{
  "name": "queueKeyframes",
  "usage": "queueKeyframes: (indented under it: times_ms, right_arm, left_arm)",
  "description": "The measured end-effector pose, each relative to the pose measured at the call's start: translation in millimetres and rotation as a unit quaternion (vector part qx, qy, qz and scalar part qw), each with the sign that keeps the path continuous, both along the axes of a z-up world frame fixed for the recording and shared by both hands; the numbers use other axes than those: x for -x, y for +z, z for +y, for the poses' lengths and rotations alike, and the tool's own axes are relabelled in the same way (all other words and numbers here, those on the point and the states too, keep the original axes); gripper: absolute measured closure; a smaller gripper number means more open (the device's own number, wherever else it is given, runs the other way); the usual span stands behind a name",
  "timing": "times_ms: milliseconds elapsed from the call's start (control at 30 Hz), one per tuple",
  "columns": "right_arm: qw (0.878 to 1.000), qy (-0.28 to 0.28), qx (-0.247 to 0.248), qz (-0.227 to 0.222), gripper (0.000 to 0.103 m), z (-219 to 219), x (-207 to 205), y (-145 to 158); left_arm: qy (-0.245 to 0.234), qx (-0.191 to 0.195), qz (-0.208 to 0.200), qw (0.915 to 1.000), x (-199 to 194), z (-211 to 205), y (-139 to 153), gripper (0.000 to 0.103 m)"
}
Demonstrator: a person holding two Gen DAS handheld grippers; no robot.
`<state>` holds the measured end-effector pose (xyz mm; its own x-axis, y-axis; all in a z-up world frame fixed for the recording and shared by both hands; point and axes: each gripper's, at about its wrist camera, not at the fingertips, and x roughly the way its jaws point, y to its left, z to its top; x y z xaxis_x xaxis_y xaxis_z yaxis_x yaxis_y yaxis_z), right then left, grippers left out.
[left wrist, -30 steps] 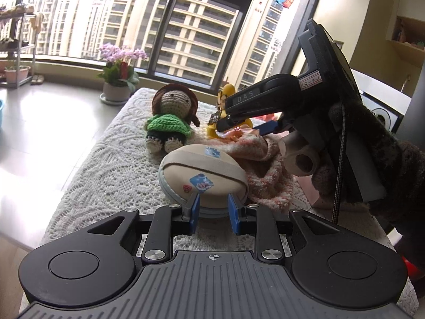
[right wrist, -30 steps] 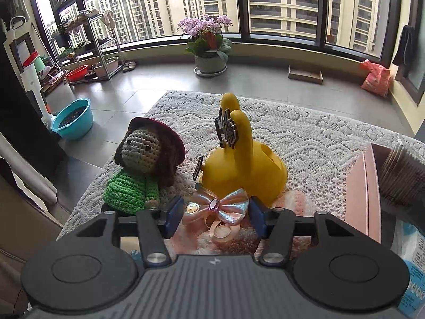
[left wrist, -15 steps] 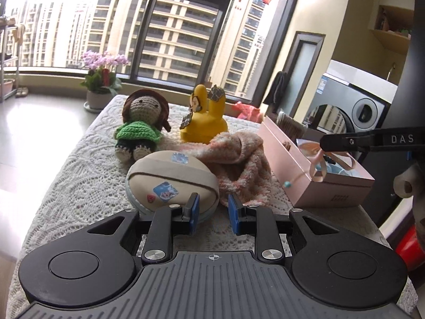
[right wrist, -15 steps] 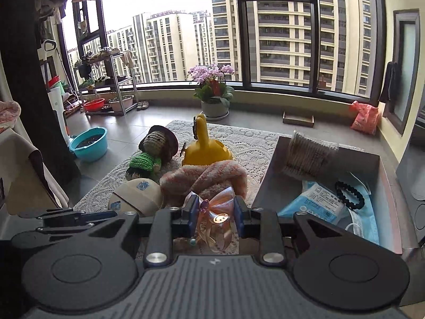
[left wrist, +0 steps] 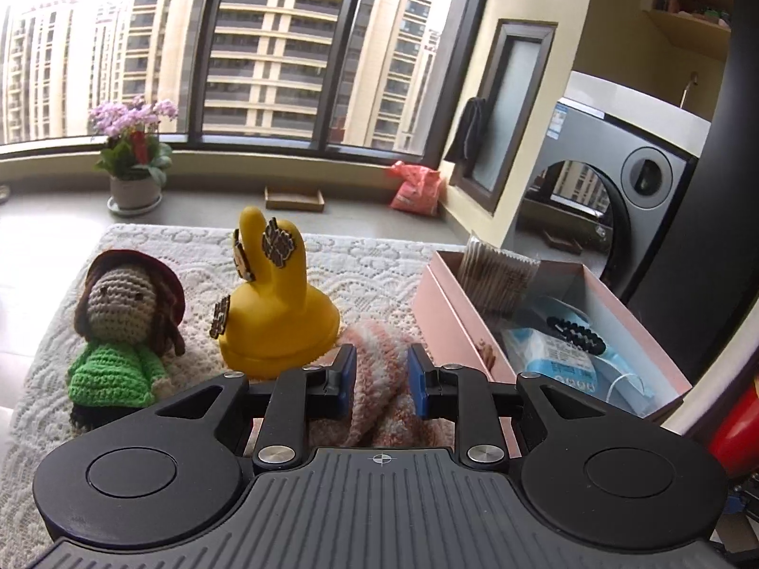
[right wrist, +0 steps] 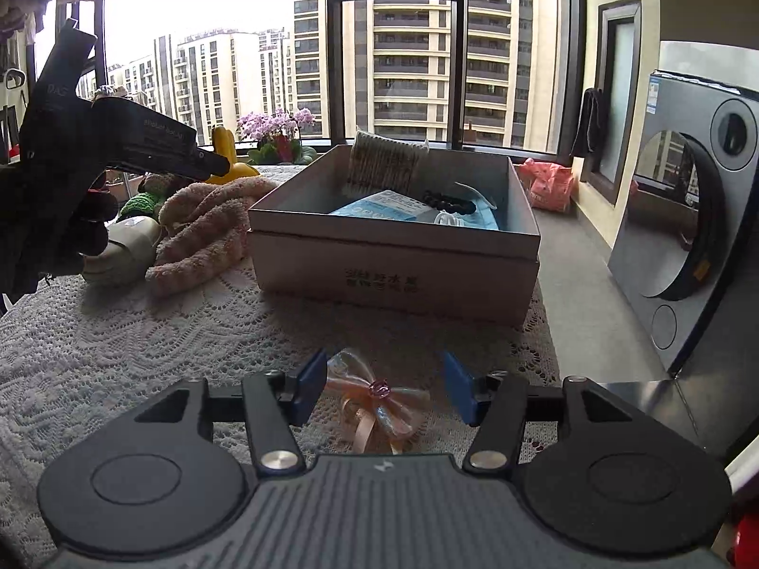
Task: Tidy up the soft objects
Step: 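Grasp the pink-and-white striped knit sock with the left gripper and lift it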
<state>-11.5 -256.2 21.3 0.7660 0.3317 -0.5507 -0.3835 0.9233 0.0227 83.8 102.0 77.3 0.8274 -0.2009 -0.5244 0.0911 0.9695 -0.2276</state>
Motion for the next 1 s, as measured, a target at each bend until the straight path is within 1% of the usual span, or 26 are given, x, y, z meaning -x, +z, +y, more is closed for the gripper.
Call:
queueKeyframes:
  times_ms: [67, 133, 200, 233, 267, 300, 367, 400, 533, 667, 767, 867, 933, 1000]
  right_arm:
    - [1.0, 0.006, -0.014, 0.005, 0.048, -2.7, 1.3, -4.7]
    - [0.999, 0.003, -0.029, 0.014, 0.047, -5.2, -0.5, -7.8]
    - [0.999, -0.001, -0.042, 0.02, 0.047, -9.7, -0.6, -8.8]
    - [0.999, -0.003, -0.051, 0.02, 0.046, -12.3, -0.3, -8.6]
    - [0.998, -0.004, -0.057, 0.02, 0.043, -13.9, -0.4, -8.6]
    - [0.998, -0.006, -0.06, 0.02, 0.042, -15.5, 0.0, -8.9]
    - [0.998, -0.007, -0.062, 0.021, 0.041, -15.0, 0.1, -9.9]
    - [0.998, -0.008, -0.063, 0.02, 0.041, -14.1, 0.6, -8.6]
    - [0.998, -0.011, -0.066, 0.02, 0.041, -15.7, -0.8, -9.2]
    - [0.998, -0.011, -0.062, 0.022, 0.04, -13.9, -1.5, -9.6]
    - [0.998, -0.012, -0.059, 0.024, 0.038, -13.3, -1.8, -10.0]
    - [0.998, -0.013, -0.059, 0.025, 0.037, -13.2, -2.1, -10.4]
    - [0.998, -0.015, -0.061, 0.026, 0.037, -13.5, -1.9, -10.3]
    - [0.998, -0.016, -0.062, 0.027, 0.036, -13.9, -1.7, -10.1]
  left_arm:
    - [0.0, -0.018, 0.013, 0.9997, -16.0, -11.2, -3.9, 0.076]
    - [0.0, -0.056, 0.033, 0.9979, -29.1, -24.1, -12.9, 0.072]
    - [0.003, -0.102, 0.057, 0.9932, -43.3, -34.1, -23.3, 0.071]
    - [-0.001, -0.116, 0.06, 0.9915, -47.2, -37.1, -27.5, 0.071]
    - [-0.008, -0.129, 0.057, 0.9899, -49.8, -40.1, -30.5, 0.071]
    - [-0.017, -0.15, 0.05, 0.9873, -51.1, -43.3, -33.2, 0.071]
    - [-0.032, -0.179, 0.044, 0.9823, -51.5, -47.9, -35.3, 0.071]
    - [-0.038, -0.187, 0.045, 0.9806, -51.8, -48.3, -35.7, 0.071]
    - [-0.05, -0.186, 0.065, 0.9791, -48.3, -40.1, -29.0, 0.071]
    - [-0.054, -0.196, 0.081, 0.9757, -44.7, -35.4, -27.4, 0.071]
    - [-0.055, -0.202, 0.079, 0.9748, -45.3, -38.8, -31.9, 0.071]
    - [-0.037, -0.193, 0.076, 0.9775, -48.1, -43.8, -36.8, 0.071]
    - [-0.029, -0.204, 0.069, 0.9761, -45.9, -48.0, -37.3, 0.071]
    - [-0.033, -0.221, 0.064, 0.9726, -43.4, -50.6, -38.5, 0.071]
